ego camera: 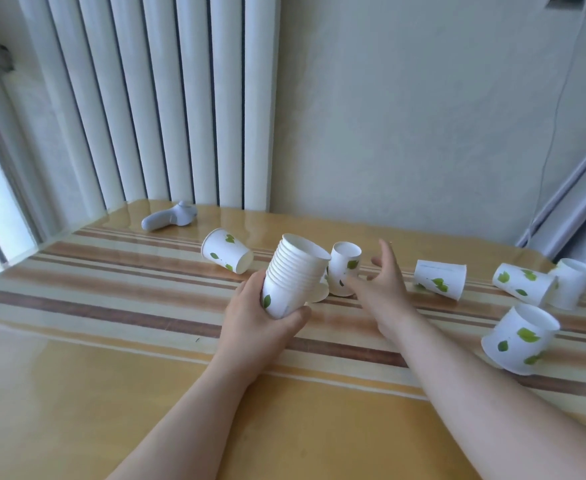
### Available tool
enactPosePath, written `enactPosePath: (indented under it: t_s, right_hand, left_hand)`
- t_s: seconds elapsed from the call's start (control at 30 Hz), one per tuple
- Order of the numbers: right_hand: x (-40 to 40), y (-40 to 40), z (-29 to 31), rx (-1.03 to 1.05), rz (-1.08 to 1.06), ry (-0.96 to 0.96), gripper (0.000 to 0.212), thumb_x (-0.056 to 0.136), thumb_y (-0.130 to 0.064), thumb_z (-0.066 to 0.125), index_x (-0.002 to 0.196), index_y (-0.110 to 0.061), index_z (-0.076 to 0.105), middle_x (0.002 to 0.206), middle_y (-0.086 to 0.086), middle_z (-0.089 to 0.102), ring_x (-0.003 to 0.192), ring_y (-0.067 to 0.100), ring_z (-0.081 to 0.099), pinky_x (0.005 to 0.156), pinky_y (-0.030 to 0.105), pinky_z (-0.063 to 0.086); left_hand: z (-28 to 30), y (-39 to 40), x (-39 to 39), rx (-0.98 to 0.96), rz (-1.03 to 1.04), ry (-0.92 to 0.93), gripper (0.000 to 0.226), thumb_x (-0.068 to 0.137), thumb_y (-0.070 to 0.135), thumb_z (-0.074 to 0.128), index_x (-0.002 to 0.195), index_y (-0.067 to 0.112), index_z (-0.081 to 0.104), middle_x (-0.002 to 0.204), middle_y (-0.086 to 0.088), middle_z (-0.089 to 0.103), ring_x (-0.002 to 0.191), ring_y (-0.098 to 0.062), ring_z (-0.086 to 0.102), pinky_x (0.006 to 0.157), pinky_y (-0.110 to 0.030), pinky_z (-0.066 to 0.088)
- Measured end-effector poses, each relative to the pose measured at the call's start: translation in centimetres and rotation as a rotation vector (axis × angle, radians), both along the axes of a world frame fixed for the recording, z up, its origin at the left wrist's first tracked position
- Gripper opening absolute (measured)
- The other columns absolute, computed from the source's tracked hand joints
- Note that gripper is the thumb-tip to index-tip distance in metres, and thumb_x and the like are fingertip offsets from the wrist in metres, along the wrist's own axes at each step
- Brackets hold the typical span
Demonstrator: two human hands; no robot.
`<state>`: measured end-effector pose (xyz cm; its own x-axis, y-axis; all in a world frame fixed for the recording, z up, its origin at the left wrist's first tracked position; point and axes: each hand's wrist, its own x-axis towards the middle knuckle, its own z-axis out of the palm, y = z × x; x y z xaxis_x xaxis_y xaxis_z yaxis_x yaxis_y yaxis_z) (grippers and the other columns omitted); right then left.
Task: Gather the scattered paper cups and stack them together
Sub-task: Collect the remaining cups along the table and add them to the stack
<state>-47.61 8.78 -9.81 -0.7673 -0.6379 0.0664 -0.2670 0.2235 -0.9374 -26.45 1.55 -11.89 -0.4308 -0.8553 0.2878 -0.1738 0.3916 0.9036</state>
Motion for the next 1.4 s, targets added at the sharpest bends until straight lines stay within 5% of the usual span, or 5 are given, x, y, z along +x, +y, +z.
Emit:
enactPosePath:
  t_s: [0.27, 0.5, 0.9, 1.23, 1.4]
  right_hand:
    - [-1.3, -2.2, 0.8, 0.046, 0.088, 0.265, 0.031, 0.097, -0.038, 0.068, 0.126, -0.050, 0.063, 0.136, -0.011, 0.068, 0.114, 0.018, 0.069, 0.089, 0.034, 0.054]
    - [-2.5, 3.6, 1.2, 0.209, 0.032, 0.369, 0.066, 0.084, -0.023, 0.073, 0.143, -0.042, 0.054, 0.133, -0.005, 0.045, 0.110, 0.017, 0.054, 0.092, 0.035, 0.049]
    - [0.0, 4.8, 1.6, 0.661, 0.169, 0.576, 0.088, 0.096, -0.066, 0.056, 0.169, -0.047, 0.011, 0.173, -0.002, 0.036, 0.154, 0.044, 0.029, 0.119, 0.055, 0.035]
    - [0.9, 7.9, -1.9, -0.023, -0.032, 0.141, 0.080, 0.081, -0.026, 0.087, 0.142, -0.050, 0.043, 0.124, -0.025, 0.060, 0.109, 0.006, 0.067, 0.084, 0.034, 0.058]
    - [1.2, 6.3, 1.7, -0.479, -0.031, -0.354, 0.062, 0.074, -0.020, 0.076, 0.133, -0.031, 0.059, 0.120, 0.000, 0.070, 0.101, 0.023, 0.070, 0.075, 0.036, 0.059]
  left_hand:
    - [0.1, 0.2, -0.3, -0.042, -0.024, -0.047, 0.043, 0.069, 0.045, 0.084, 0.106, 0.043, 0.063, 0.100, 0.016, 0.069, 0.102, -0.006, 0.063, 0.075, -0.026, 0.046]
    - [0.1, 0.4, -0.2, -0.034, -0.041, -0.058, 0.048, 0.069, 0.048, 0.085, 0.112, 0.043, 0.063, 0.103, 0.015, 0.069, 0.103, -0.010, 0.064, 0.079, -0.032, 0.051]
    - [0.6, 1.3, 0.5, -0.095, -0.102, -0.118, 0.041, 0.074, 0.035, 0.089, 0.109, 0.039, 0.066, 0.105, 0.016, 0.068, 0.098, -0.002, 0.063, 0.077, -0.028, 0.047]
    - [0.4, 1.0, 0.3, -0.078, -0.164, -0.149, 0.041, 0.073, 0.041, 0.093, 0.105, 0.040, 0.067, 0.098, 0.013, 0.073, 0.096, -0.006, 0.066, 0.077, -0.028, 0.050]
    - [0.3, 1.0, 0.3, -0.090, -0.173, -0.180, 0.048, 0.071, 0.042, 0.094, 0.111, 0.040, 0.068, 0.104, 0.013, 0.069, 0.097, -0.005, 0.063, 0.080, -0.028, 0.050]
